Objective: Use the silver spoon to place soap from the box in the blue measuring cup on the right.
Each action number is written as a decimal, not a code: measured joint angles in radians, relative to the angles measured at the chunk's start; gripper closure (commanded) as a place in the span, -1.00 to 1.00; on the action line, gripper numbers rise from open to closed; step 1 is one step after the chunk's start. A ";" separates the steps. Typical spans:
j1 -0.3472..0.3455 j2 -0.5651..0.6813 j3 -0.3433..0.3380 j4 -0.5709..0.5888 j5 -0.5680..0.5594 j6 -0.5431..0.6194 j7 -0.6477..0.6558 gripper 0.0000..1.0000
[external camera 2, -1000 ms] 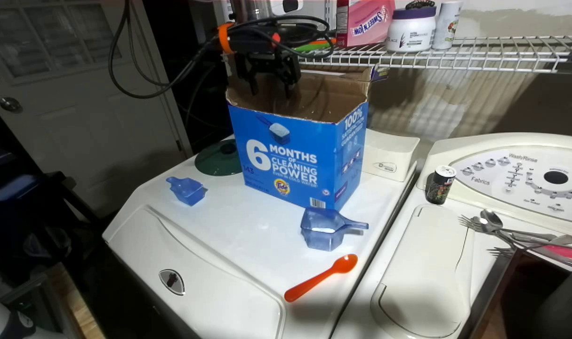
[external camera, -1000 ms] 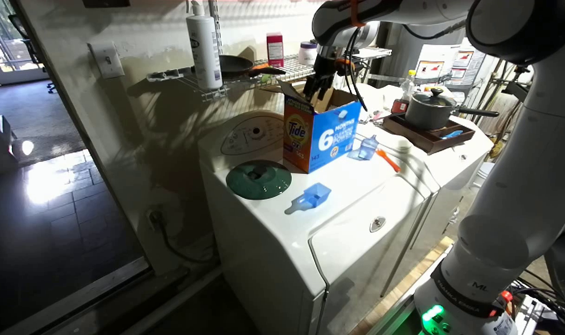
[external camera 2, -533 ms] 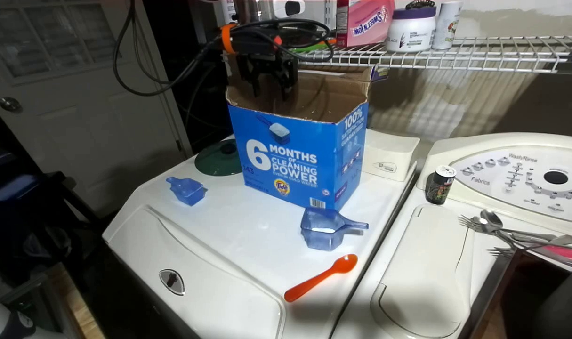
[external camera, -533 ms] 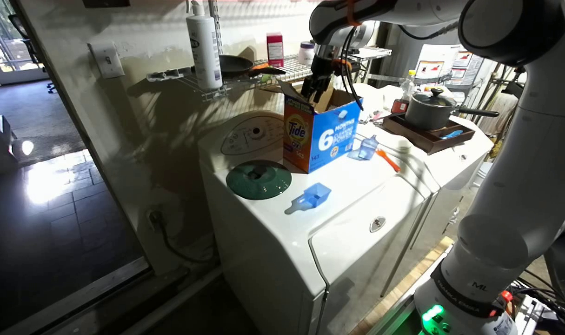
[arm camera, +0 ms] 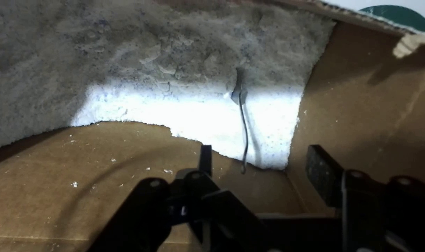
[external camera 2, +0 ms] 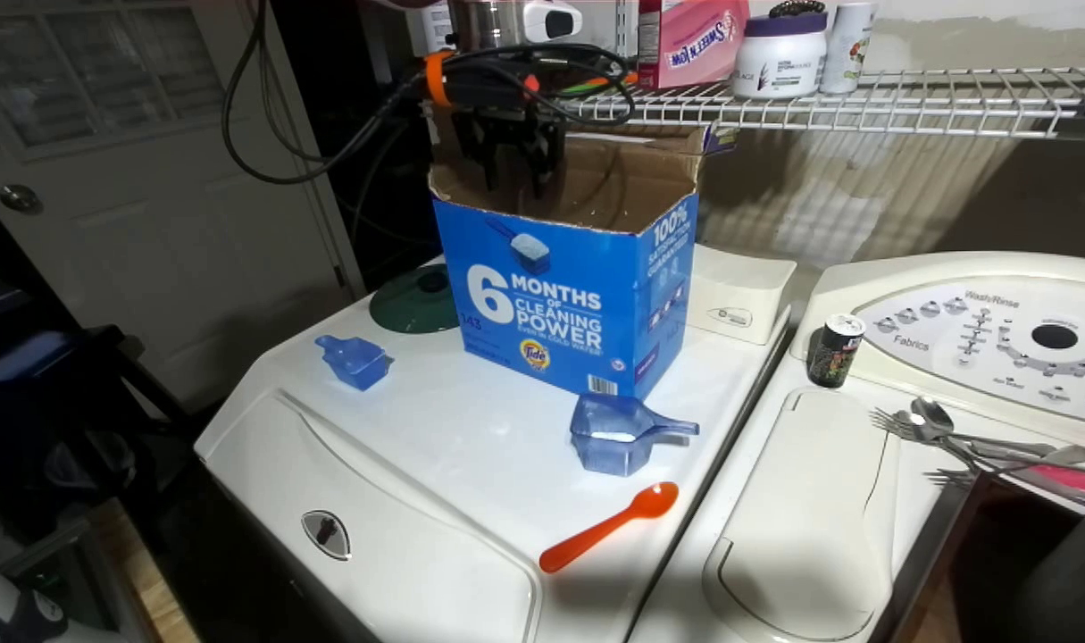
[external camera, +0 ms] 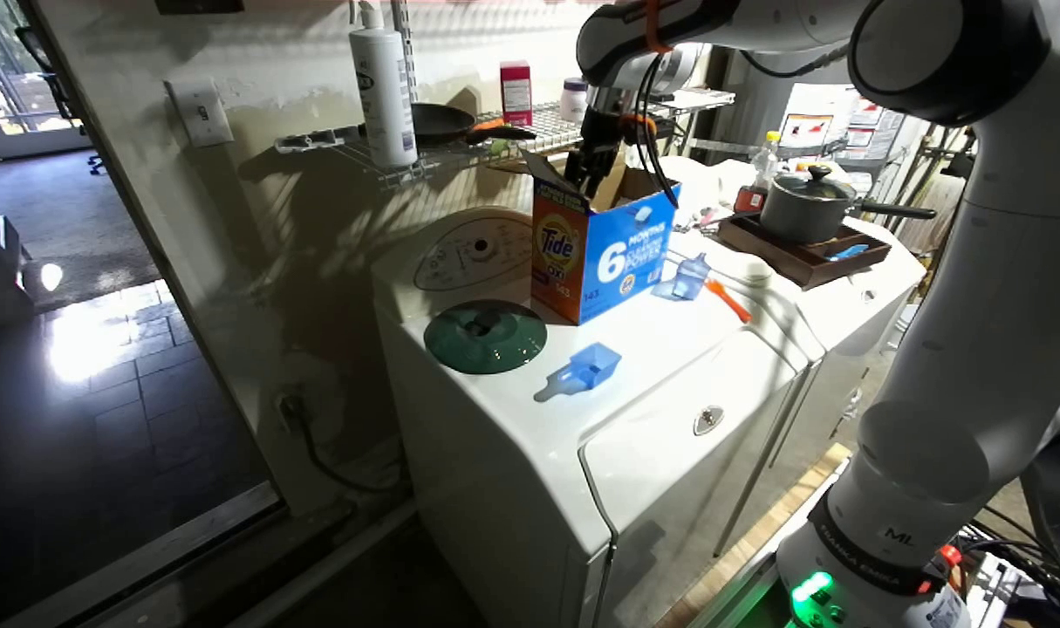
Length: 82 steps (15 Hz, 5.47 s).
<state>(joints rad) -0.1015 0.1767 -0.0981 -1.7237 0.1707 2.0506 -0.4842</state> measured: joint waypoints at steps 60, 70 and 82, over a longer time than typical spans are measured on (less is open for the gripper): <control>0.097 -0.166 0.060 -0.104 -0.696 0.035 0.408 0.98; 0.097 -0.269 0.095 -0.180 -0.787 0.033 0.468 0.98; 0.092 -0.254 0.089 -0.186 -0.537 0.099 0.403 0.98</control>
<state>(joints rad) -0.0093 -0.0775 -0.0087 -1.9093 -0.3665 2.1496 -0.0807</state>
